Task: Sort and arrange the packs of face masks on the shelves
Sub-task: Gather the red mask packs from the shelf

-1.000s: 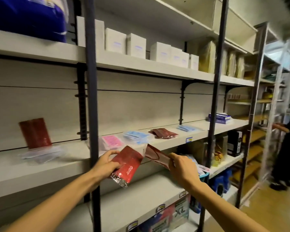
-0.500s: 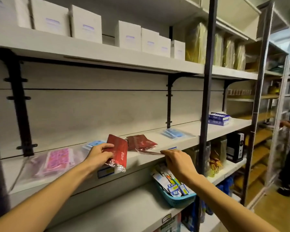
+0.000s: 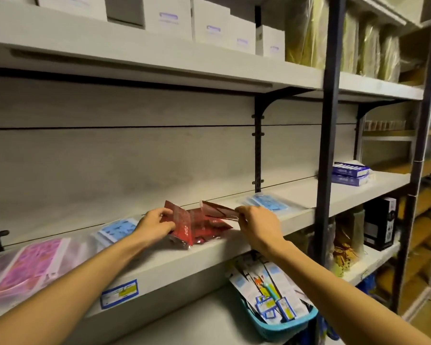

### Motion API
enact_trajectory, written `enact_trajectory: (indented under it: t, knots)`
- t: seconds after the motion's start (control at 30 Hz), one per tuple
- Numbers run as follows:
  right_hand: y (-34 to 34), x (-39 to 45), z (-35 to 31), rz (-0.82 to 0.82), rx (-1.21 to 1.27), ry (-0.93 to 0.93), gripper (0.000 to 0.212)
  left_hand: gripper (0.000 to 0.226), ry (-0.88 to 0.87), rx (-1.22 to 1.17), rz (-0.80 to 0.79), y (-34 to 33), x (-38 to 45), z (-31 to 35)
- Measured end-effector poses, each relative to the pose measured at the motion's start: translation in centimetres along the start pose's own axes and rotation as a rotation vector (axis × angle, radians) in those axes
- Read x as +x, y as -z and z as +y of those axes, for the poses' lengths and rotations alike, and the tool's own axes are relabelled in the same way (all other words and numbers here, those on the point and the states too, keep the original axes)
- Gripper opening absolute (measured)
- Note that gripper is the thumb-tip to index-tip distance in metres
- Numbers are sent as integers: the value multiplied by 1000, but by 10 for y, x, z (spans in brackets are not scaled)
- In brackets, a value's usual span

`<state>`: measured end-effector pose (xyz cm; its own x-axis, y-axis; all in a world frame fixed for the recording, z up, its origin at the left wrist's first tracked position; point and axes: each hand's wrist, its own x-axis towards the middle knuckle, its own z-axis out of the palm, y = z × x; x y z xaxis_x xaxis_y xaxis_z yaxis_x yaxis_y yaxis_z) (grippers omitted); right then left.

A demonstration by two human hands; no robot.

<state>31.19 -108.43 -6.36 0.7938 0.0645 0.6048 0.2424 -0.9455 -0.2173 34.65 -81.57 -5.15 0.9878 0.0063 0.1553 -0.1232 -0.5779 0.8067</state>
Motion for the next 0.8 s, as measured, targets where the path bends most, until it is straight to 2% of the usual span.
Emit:
enact_trajectory:
  t: [0.23,0.37,0.4,0.47,0.57,0.63,0.73,0.8]
  knots:
    - [-51,63,-4,-248,7,30,26,68,12,200,0,-15,48,-3]
    - [-67,83,-12,-395,126,41,65,69,106,113,39,-21,71,6]
    - [-70,88,-10,-426,142,29,67,65,123,94,64,-24,76,5]
    - [-77,97,-3,-443,233,4,56,60,165,95,93,-30,78,3]
    - [-83,106,11,-433,481,1,39,75,250,68,81,-38,82,0]
    - [-87,107,23,-423,550,0,32,77,288,94,83,-42,84,0]
    - [-96,110,45,-381,349,18,59,77,333,105,112,-47,86,0]
    - [-98,112,52,-432,382,-26,70,75,366,116,124,-52,88,0]
